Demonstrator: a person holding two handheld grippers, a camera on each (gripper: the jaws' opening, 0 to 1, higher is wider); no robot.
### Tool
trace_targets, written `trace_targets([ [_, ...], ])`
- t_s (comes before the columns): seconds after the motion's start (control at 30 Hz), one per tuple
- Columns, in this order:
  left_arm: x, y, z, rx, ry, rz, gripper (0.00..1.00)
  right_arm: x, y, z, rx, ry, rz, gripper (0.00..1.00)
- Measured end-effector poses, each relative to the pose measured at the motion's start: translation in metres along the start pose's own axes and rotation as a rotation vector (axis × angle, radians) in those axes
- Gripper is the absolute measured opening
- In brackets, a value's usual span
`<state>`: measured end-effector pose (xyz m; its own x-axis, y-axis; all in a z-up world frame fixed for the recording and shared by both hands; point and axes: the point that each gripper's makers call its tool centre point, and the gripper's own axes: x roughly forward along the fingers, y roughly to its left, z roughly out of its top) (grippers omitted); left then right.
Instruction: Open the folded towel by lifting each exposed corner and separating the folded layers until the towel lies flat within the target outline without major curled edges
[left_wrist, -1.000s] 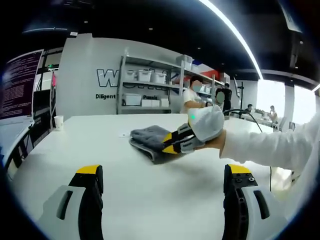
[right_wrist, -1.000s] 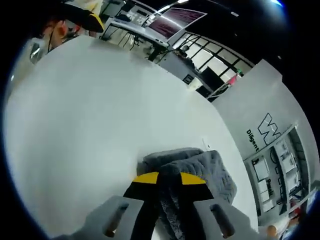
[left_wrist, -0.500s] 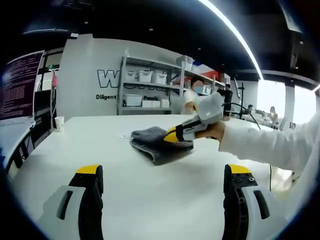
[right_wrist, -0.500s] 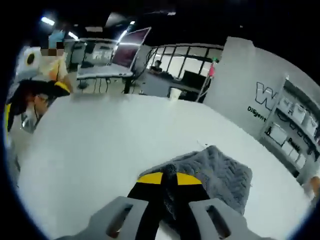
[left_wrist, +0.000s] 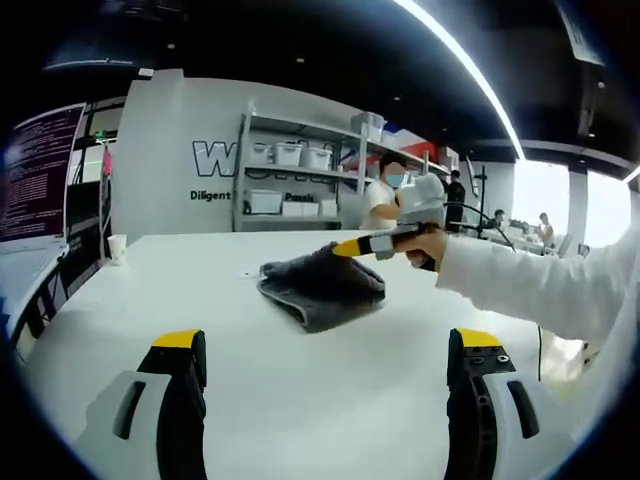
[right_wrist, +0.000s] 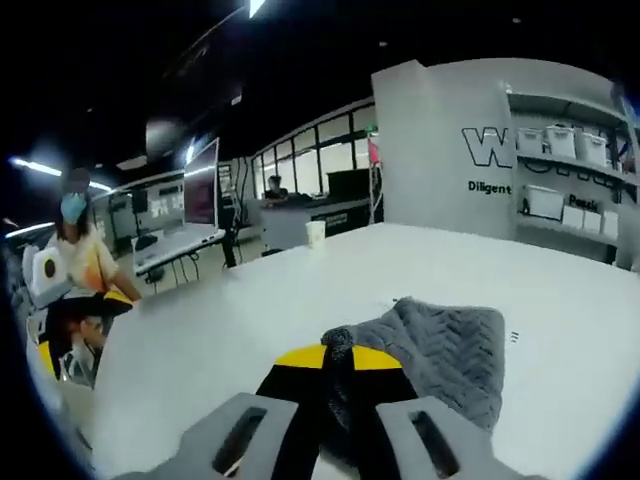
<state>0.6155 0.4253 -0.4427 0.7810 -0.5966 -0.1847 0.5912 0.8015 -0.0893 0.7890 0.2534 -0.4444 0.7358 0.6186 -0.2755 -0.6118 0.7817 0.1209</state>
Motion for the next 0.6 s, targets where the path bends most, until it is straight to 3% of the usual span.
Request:
trace_targets([
  [0.3,0.001,-0.002,-0.001,-0.001,0.001,-0.001,1.0,-0.021,-0.027,0.026,0.041,-0.082,-0.066,0.0],
  [0.6,0.003,-0.004,-0.002,0.0,0.003,-0.005,1.0,-0.039,-0.056,0.037,0.047,-0.134,-0.146,0.0],
])
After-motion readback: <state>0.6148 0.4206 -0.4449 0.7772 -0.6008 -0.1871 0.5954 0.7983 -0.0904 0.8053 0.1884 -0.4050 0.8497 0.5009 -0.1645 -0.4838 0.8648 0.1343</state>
